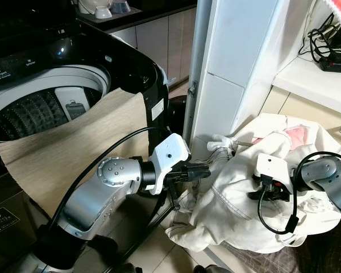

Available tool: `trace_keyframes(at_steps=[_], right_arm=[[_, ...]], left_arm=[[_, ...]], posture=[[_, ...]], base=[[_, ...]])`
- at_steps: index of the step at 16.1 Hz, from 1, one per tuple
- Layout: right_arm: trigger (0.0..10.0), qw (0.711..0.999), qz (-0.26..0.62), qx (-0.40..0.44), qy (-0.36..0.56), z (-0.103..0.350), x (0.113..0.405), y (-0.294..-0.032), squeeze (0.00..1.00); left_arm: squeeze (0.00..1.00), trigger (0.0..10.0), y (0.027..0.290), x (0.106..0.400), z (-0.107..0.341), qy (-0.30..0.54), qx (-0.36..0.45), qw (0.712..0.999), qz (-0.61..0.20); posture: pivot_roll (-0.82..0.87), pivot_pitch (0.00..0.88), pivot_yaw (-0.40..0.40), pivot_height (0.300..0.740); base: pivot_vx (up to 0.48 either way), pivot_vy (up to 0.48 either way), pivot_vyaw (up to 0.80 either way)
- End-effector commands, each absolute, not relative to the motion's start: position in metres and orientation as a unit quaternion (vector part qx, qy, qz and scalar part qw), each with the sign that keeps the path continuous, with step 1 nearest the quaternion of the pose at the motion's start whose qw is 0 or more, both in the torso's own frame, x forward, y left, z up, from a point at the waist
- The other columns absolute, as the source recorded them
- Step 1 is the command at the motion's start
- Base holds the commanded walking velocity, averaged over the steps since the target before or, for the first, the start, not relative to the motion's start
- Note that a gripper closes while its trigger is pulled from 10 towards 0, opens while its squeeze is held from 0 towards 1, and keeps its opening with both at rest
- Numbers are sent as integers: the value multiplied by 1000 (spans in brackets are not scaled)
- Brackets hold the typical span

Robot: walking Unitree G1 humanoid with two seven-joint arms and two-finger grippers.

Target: Clothes washing

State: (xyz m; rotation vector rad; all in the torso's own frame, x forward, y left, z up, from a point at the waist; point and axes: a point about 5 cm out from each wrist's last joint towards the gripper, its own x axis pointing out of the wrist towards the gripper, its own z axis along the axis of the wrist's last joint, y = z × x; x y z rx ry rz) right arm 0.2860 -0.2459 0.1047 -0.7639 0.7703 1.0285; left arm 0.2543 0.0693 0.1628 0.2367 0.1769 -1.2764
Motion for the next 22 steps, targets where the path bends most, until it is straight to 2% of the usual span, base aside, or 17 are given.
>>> trace_keyframes(at_steps=[1, 10, 13, 17, 20, 22], right_arm=[[0, 737, 473, -339, 345, 106, 286, -246, 0], [0, 761, 484, -280, 329, 115, 282, -247, 0], [0, 807, 504, -160, 263, 144, 281, -237, 0], [0, 829, 511, -85, 211, 168, 274, -238, 0], [0, 839, 505, -76, 189, 183, 268, -240, 0], [0, 879, 466, -22, 98, 210, 282, -239, 0]], left_arm=[[0, 10000, 69, 253, 164, 81, 113, 791, -596], [0, 10000, 69, 254, 164, 79, 115, 793, -593], [0, 10000, 71, 260, 171, 56, 103, 811, -573], [0, 10000, 70, 271, 183, 15, 81, 837, -540], [0, 10000, 69, 274, 185, 5, 79, 841, -535], [0, 10000, 67, 274, 186, -3, 74, 842, -534]], posture=[[-116, 29, 12, 740], [-121, 31, 13, 740], [-120, 29, 8, 740], [-127, 21, 6, 740], [-134, 17, 9, 740], [-137, 11, 12, 740]], base=[[0, 0, 0], [0, 0, 0], [0, 0, 0], [0, 0, 0], [0, 0, 0], [0, 0, 0]])
